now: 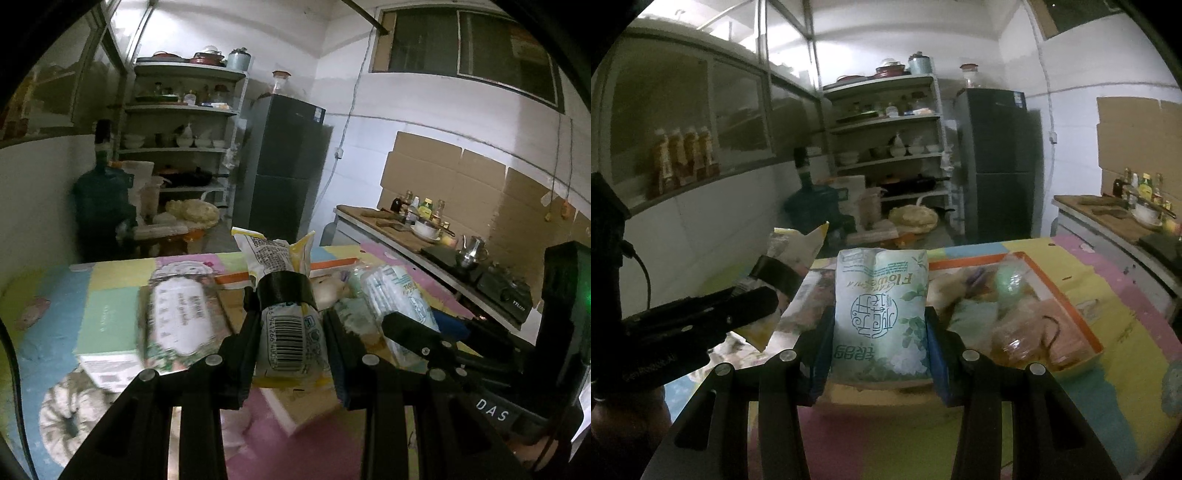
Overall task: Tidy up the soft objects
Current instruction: 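Carry the snack bag and tissue packet over the orange-rimmed tray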
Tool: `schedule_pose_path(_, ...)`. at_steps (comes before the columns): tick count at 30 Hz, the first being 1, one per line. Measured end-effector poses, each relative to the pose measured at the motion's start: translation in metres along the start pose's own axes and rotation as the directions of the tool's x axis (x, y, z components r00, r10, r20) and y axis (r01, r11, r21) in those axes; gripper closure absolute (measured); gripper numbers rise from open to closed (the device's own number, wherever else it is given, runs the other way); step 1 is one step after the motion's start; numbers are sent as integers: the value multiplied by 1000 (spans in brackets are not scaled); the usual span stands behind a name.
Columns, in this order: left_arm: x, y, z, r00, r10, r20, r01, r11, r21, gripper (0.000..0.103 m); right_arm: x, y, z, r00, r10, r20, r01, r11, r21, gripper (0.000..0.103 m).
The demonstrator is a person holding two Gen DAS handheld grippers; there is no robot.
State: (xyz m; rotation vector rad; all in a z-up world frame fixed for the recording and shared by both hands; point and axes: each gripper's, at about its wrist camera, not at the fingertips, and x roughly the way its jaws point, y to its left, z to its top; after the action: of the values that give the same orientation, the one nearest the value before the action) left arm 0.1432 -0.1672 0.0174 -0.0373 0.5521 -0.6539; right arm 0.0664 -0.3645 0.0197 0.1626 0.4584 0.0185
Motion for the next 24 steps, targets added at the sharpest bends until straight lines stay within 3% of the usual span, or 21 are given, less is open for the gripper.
schedule_pose_path(24, 102, -18, 12, 993, 24, -117, -27, 999, -24, 68, 52, -63, 14, 999, -24, -45, 26, 999, 37, 57)
